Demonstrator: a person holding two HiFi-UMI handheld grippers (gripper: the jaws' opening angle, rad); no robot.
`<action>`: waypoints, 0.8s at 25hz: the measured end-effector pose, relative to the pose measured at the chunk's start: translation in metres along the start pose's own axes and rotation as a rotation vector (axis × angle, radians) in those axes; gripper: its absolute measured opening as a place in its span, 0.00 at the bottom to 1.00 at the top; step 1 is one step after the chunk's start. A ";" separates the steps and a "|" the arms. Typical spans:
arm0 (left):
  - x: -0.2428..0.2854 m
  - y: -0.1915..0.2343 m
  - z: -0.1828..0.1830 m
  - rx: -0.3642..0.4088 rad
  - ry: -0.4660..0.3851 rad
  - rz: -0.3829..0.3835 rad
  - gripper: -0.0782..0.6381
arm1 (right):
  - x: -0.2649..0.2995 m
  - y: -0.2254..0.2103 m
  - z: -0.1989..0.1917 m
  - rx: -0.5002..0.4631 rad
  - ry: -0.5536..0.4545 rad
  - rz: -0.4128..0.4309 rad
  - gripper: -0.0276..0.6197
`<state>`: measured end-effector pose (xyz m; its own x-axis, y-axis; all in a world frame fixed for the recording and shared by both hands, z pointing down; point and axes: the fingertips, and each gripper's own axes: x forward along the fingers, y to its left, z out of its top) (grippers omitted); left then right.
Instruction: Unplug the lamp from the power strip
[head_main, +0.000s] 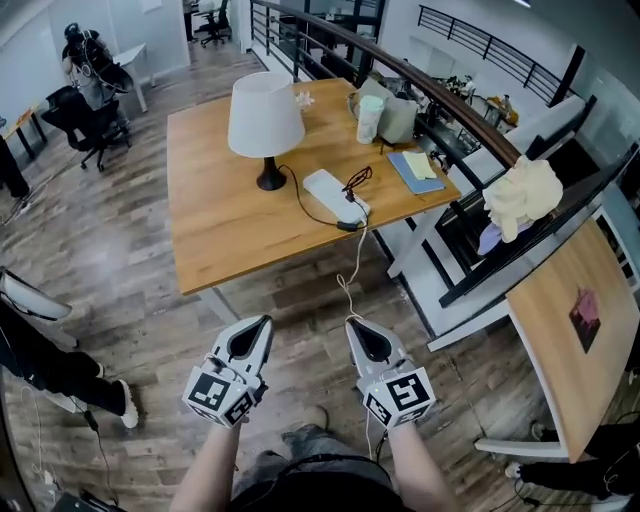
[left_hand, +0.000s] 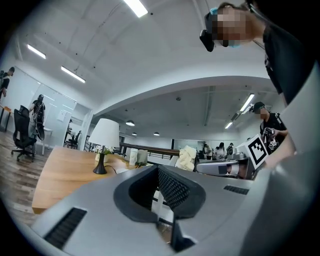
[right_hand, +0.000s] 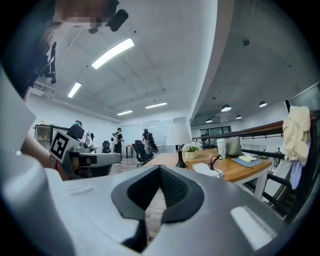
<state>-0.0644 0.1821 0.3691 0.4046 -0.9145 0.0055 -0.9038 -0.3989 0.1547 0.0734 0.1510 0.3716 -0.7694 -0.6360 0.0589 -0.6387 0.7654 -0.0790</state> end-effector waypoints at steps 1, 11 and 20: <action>0.008 0.004 0.000 0.002 -0.005 0.005 0.10 | 0.007 -0.006 -0.001 0.004 0.001 0.007 0.05; 0.068 0.021 -0.006 -0.015 0.017 -0.026 0.10 | 0.044 -0.042 -0.008 0.018 0.026 0.021 0.05; 0.149 0.057 -0.007 -0.013 0.034 -0.126 0.10 | 0.096 -0.090 -0.009 0.037 0.038 -0.058 0.05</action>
<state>-0.0546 0.0238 0.3851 0.5193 -0.8544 0.0190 -0.8440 -0.5092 0.1688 0.0572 0.0221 0.3933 -0.7309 -0.6748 0.1020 -0.6825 0.7225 -0.1107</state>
